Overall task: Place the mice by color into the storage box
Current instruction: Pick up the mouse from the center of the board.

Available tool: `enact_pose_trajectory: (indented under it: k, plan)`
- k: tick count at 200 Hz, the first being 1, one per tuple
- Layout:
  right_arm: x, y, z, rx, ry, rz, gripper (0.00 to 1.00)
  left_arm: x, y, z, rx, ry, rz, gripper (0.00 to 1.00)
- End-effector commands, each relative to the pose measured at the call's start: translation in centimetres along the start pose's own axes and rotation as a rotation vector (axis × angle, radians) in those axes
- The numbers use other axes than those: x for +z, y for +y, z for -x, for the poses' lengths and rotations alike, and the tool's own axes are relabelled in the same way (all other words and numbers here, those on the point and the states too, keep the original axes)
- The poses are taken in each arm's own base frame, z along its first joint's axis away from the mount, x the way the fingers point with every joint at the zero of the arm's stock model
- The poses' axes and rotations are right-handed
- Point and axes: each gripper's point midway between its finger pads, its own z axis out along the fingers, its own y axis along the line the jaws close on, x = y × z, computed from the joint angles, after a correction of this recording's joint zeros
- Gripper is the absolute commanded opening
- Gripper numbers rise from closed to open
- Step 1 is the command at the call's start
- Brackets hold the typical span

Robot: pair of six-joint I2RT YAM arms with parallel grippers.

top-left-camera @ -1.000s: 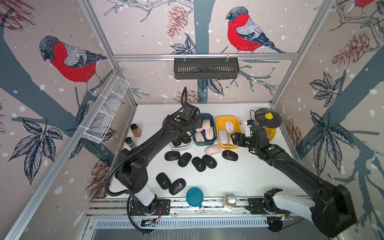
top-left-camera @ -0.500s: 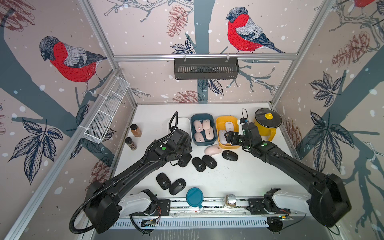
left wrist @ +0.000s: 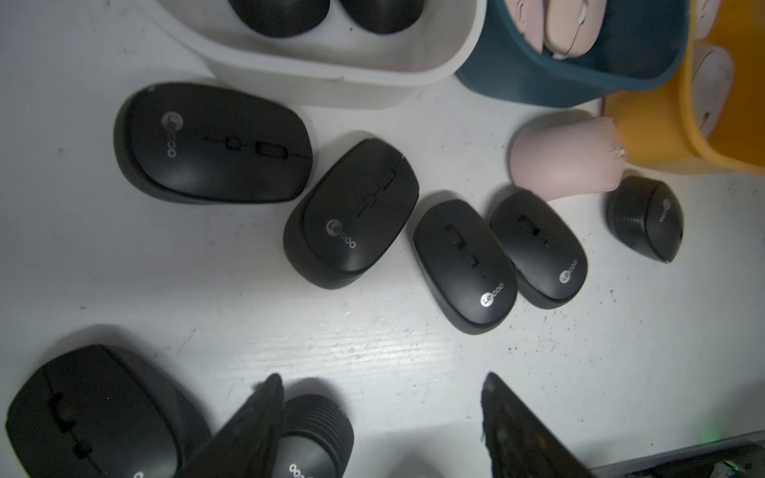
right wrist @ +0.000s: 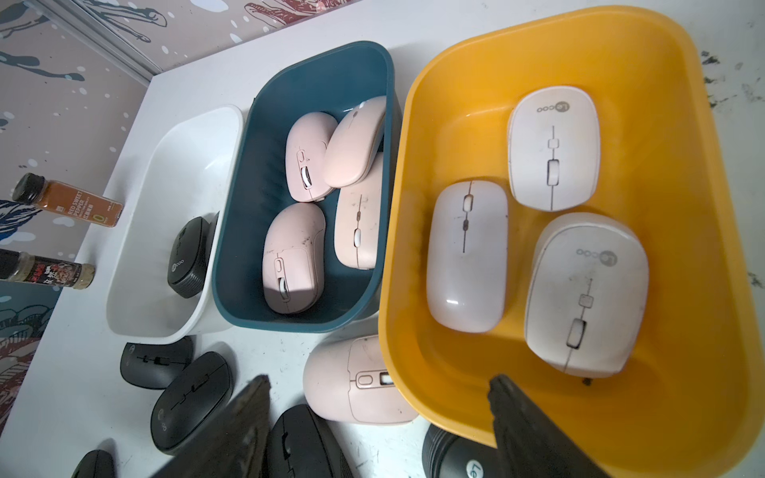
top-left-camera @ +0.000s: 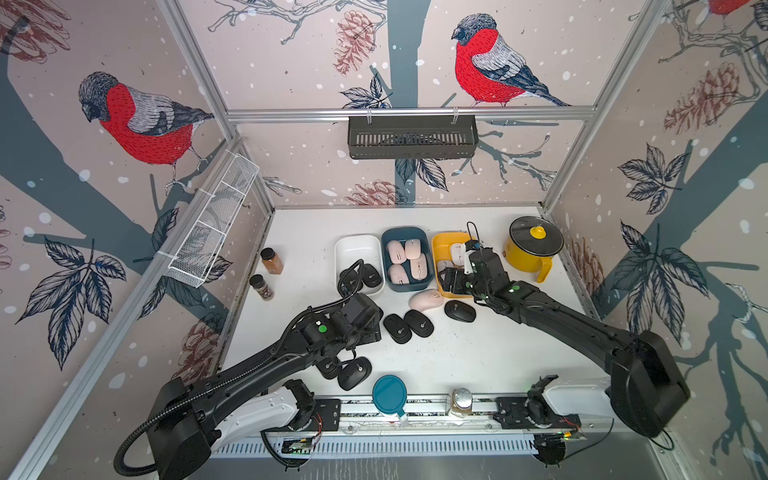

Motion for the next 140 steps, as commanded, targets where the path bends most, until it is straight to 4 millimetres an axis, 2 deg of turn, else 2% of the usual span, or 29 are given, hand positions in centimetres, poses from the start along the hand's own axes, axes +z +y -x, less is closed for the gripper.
enact_pose_trajectory:
  k: [1,19,37,51,66,92,126,140]
  plan:
    - [0.1,0.7,0.7,0.009,-0.024,0.022,0.83,0.8,0.4,-0.8,-0.043,0.019,0.003,0.75]
    - [0.1,0.6,0.5,0.015,-0.024,0.023,0.83,1.5,0.6,-1.3,-0.036,0.034,0.005,0.75]
    - [0.0,0.6,0.5,0.018,-0.031,0.026,0.83,1.9,0.9,-0.8,-0.002,0.011,0.031,0.75]
    - [0.0,0.5,0.5,0.015,-0.031,0.022,0.83,2.1,0.5,0.1,0.040,-0.022,0.046,0.76]
    - [0.1,0.5,0.5,0.014,-0.028,0.016,0.83,2.3,1.4,1.2,0.046,-0.067,0.115,0.77]
    - [0.2,0.4,0.4,0.015,-0.025,0.015,0.83,2.8,0.5,2.9,0.124,-0.119,0.116,0.78]
    - [0.6,0.3,0.2,0.023,-0.018,0.009,0.83,4.6,1.2,4.5,0.106,-0.095,0.122,0.77]
    - [0.7,0.2,0.1,0.024,-0.015,0.006,0.83,5.0,1.0,5.1,0.139,-0.095,0.121,0.77]
